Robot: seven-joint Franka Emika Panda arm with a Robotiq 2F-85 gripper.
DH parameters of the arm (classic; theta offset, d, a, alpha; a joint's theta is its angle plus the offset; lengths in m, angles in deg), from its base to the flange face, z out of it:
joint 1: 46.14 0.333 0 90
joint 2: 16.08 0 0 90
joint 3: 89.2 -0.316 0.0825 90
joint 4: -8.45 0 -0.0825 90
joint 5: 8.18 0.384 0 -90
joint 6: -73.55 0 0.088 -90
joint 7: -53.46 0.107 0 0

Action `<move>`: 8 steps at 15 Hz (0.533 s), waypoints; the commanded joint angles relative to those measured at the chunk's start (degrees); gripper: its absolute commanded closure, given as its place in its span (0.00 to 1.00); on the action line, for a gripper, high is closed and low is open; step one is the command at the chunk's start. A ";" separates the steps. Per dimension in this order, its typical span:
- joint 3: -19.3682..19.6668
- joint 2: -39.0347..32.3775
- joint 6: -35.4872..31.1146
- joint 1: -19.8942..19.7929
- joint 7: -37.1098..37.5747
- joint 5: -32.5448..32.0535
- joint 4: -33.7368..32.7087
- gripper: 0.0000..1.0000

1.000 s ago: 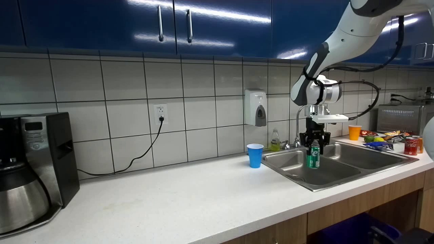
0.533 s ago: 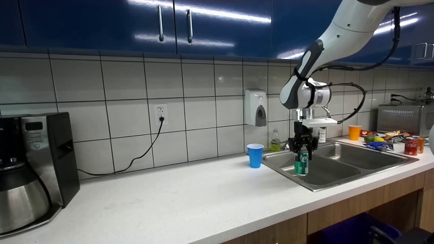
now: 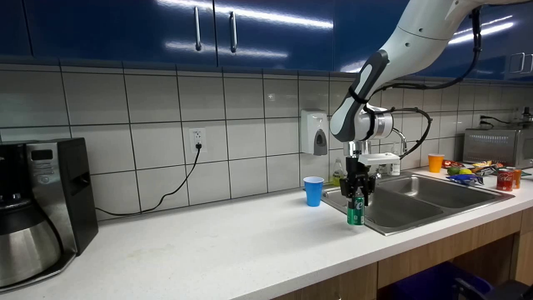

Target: Remove the soda can from the sink and place it on the counter top

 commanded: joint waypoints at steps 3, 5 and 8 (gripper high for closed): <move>-1.15 1.02 -2.43 0.54 -0.13 -0.87 2.16 0.62; -1.20 0.79 -2.97 0.54 -0.17 -0.90 2.48 0.62; -1.05 0.22 -3.89 0.48 0.01 -1.05 2.85 0.62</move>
